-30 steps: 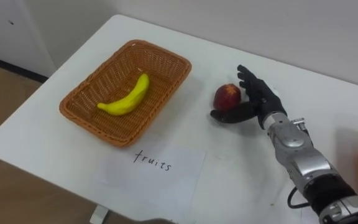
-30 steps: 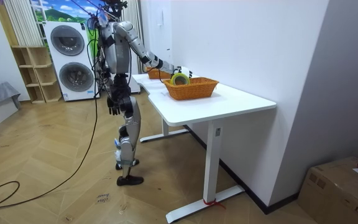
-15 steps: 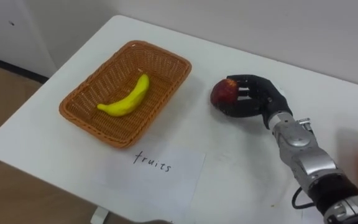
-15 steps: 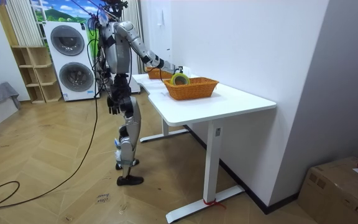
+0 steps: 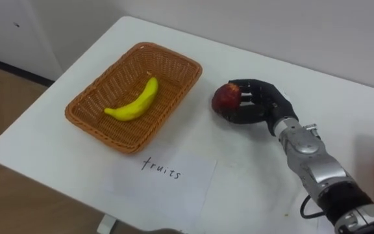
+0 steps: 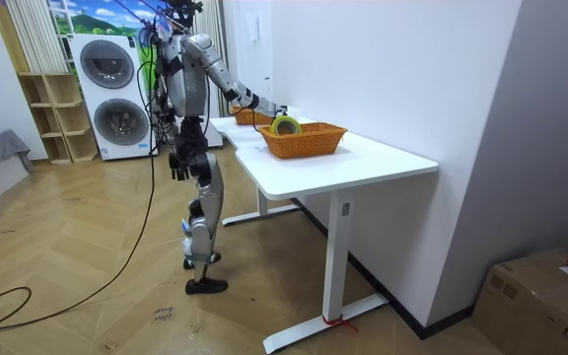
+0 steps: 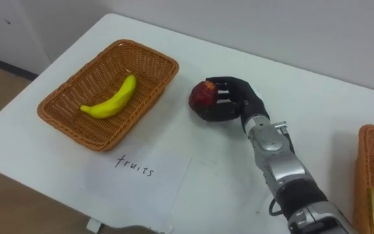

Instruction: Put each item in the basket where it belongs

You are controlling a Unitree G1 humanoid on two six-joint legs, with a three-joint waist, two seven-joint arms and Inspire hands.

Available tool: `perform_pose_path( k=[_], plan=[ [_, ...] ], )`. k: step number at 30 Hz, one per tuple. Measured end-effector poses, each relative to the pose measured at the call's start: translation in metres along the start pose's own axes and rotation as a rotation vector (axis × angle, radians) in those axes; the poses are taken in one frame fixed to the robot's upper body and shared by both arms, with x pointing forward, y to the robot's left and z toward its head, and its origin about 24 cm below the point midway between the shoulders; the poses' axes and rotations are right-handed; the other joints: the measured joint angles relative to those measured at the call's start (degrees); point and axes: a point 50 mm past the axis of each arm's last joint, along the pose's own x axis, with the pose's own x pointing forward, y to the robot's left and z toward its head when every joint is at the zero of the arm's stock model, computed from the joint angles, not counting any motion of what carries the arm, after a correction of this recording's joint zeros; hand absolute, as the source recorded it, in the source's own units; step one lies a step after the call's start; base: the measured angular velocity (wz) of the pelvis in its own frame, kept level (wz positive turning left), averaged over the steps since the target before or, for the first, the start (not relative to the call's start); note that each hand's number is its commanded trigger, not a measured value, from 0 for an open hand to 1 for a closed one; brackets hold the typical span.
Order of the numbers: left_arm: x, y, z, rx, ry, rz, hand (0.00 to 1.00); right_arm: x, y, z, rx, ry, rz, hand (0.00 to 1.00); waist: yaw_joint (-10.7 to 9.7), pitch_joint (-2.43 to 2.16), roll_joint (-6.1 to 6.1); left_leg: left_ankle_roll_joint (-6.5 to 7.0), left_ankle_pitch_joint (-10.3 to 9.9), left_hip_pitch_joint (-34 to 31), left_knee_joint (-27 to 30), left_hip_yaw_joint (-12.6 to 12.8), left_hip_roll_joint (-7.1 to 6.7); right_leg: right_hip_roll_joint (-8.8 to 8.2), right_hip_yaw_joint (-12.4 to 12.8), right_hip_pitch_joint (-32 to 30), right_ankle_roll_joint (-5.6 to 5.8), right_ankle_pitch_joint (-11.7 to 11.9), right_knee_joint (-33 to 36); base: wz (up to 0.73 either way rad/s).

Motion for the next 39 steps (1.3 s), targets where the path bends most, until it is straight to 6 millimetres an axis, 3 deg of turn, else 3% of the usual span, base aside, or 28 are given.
perform_pose_path(
  k=[22,27,39],
  plan=[
    [0.0,-0.001,-0.003,-0.001,0.006,-0.002,0.0,0.0,0.001,0.001,0.048,-0.002,-0.002,1.0,0.0,0.26,-0.51,0.0,0.0,0.0,0.0,-0.1,-0.02,-0.04,0.0,0.0,0.0,0.0,0.0,0.0],
    [0.0,0.003,0.001,-0.016,-0.013,0.013,0.0,0.001,0.007,0.022,0.051,-0.075,0.029,1.0,-1.5,0.14,-0.69,0.0,0.0,0.1,0.0,-0.1,0.0,0.0,0.0,0.0,0.0,0.0,0.0,-0.01],
    [0.0,0.01,-0.005,-0.05,0.005,0.038,0.0,-0.003,0.016,0.058,0.062,-0.217,0.079,1.0,-1.9,0.1,-0.69,-0.01,0.0,3.6,-0.3,-0.2,-0.01,-0.02,0.1,3.3,0.04,0.0,-0.1,0.01]
  ],
)
